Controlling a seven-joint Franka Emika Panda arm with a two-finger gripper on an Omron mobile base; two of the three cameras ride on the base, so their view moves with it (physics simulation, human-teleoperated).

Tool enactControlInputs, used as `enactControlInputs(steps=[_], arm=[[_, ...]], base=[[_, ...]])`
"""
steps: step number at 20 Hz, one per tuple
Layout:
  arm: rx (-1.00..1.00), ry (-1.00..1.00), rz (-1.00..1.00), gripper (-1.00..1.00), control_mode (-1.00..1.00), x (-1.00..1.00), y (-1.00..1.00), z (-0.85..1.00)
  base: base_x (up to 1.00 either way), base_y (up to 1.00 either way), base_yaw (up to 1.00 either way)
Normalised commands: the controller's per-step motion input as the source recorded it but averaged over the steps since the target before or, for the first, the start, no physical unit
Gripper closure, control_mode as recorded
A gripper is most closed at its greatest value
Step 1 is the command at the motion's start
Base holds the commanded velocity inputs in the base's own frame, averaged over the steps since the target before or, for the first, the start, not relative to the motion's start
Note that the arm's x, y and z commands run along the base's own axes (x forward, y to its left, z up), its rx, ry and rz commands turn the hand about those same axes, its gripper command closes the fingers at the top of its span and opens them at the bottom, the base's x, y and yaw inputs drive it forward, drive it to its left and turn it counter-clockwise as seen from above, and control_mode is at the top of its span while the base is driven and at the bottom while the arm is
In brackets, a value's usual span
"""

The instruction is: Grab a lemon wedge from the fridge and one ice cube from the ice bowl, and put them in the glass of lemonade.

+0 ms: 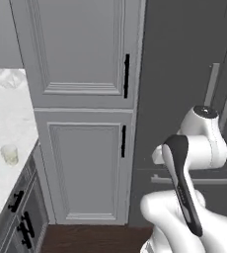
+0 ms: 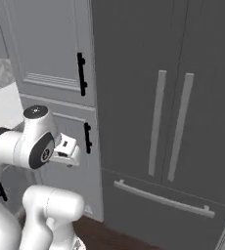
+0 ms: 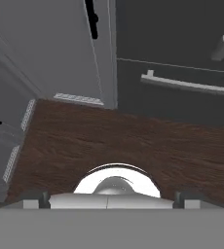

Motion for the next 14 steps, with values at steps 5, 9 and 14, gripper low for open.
enactControlInputs(steps=[5,9,14], arm=[[0.0,0.0,0.0,-1.0,1.0,0.0,0.0,0.0],[0.0,0.0,0.0,-1.0,1.0,0.0,0.0,0.0],[0.0,0.0,0.0,-1.0,1.0,0.0,0.0,0.0]], base=[[0.21,-0.99,-0.44],[0.29,-0.81,0.0],[0.61,-0.1,0.01]])
